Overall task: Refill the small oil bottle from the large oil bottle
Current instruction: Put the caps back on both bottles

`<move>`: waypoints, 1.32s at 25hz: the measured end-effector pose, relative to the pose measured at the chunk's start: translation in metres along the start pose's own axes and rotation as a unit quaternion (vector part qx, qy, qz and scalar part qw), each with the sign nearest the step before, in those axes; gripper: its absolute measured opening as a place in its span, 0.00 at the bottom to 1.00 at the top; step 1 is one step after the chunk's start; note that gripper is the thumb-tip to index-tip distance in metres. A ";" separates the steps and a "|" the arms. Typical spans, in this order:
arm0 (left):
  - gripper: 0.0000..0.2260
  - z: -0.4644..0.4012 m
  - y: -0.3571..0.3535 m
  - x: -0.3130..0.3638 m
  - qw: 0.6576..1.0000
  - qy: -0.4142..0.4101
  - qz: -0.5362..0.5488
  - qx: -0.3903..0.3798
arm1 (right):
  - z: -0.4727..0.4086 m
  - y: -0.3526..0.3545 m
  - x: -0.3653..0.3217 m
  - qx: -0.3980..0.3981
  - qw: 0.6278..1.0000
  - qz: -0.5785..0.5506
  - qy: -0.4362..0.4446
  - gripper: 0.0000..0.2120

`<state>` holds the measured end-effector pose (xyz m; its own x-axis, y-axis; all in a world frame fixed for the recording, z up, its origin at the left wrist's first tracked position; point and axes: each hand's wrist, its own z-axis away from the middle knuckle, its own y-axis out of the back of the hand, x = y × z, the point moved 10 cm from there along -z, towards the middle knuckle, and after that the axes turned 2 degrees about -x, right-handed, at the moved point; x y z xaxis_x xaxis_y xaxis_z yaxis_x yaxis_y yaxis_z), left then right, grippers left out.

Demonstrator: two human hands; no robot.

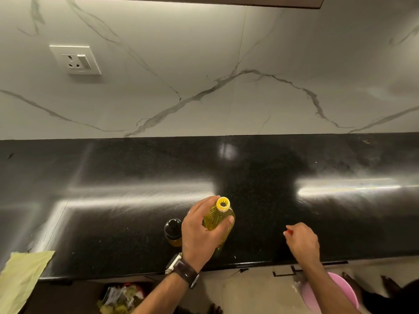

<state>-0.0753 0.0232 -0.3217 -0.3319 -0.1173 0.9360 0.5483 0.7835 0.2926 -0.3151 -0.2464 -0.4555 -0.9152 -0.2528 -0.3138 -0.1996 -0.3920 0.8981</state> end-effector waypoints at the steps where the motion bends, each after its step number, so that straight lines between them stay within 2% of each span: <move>1: 0.25 0.000 0.000 -0.001 1.000 0.003 0.004 0.001 | 0.001 0.000 -0.003 -0.010 1.000 0.015 0.011 0.18; 4: 0.24 0.003 0.002 -0.002 1.000 0.005 0.009 0.008 | 0.012 0.014 -0.022 -0.017 0.998 -0.005 0.055 0.17; 6: 0.24 0.004 0.003 -0.003 1.000 0.007 0.010 0.010 | 0.028 0.033 -0.053 -0.026 0.988 -0.099 0.115 0.16; 8: 0.24 0.005 0.003 -0.003 1.000 0.009 0.008 0.005 | 0.051 0.061 -0.099 -0.059 0.957 -0.189 0.211 0.17; 10: 0.25 0.006 0.002 -0.003 1.000 0.009 0.002 0.001 | 0.083 0.092 -0.151 -0.094 0.914 -0.229 0.320 0.20; 13: 0.24 0.008 0.001 -0.001 1.000 0.009 -0.004 -0.001 | 0.131 0.125 -0.220 -0.127 0.856 -0.200 0.460 0.20; 15: 0.23 0.009 0.002 0.002 1.000 0.011 -0.011 -0.001 | 0.152 0.132 -0.253 -0.128 0.836 -0.142 0.515 0.19; 20: 0.23 0.009 0.004 0.009 1.000 0.014 -0.013 -0.009 | 0.169 0.122 -0.292 -0.134 0.817 -0.031 0.560 0.15; 24: 0.24 0.008 0.006 0.009 0.999 0.020 -0.026 -0.004 | 0.170 0.117 -0.297 -0.076 0.814 0.071 0.571 0.13; 33: 0.25 0.007 0.004 0.011 0.999 0.010 -0.045 0.001 | 0.170 0.107 -0.298 -0.100 0.812 0.124 0.562 0.14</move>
<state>-0.0822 0.0294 -0.3117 -0.3643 -0.2004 0.9095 0.5143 0.7708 0.3759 -0.1237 -0.0623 -0.2136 0.0014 -0.9492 -0.3147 0.1049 -0.3128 0.9440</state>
